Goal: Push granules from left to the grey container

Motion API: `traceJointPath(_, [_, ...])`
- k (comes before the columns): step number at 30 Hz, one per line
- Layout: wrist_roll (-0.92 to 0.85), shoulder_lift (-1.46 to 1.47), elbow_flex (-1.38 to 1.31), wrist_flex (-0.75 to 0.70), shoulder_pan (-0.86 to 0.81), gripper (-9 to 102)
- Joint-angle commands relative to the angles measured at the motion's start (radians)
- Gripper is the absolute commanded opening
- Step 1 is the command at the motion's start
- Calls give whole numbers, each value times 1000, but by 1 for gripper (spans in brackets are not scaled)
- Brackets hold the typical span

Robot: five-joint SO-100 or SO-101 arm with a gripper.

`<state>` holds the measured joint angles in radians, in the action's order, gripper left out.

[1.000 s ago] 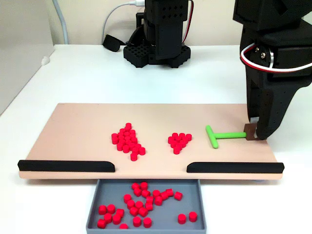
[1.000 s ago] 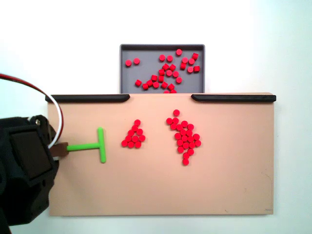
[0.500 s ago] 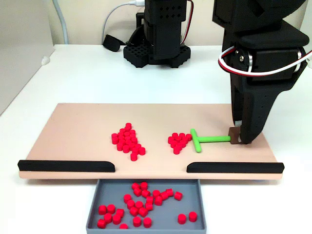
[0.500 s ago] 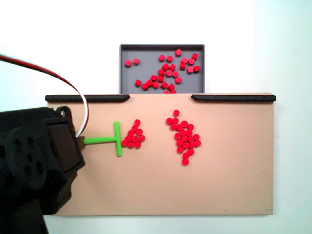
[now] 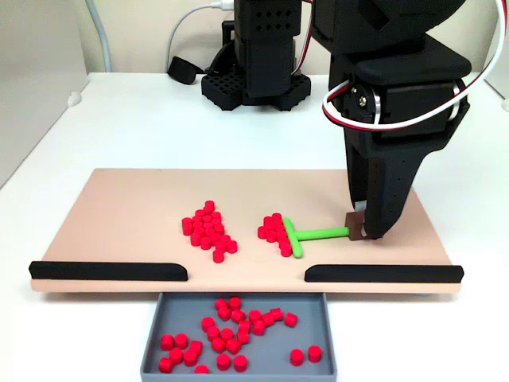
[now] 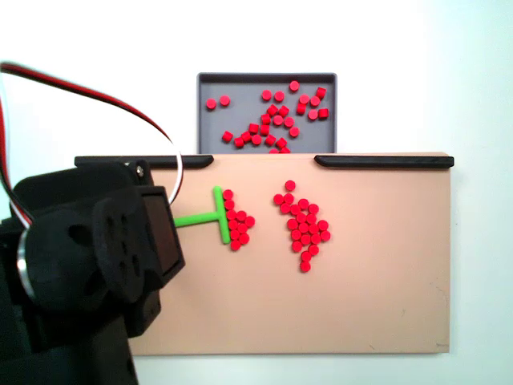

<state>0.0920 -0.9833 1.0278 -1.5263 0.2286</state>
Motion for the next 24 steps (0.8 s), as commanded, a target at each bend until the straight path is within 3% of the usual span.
traceJointPath(1, [-57,-29,-5,-3,-18,0])
traceJointPath(24, [-512,-17,-17,8,-63,0])
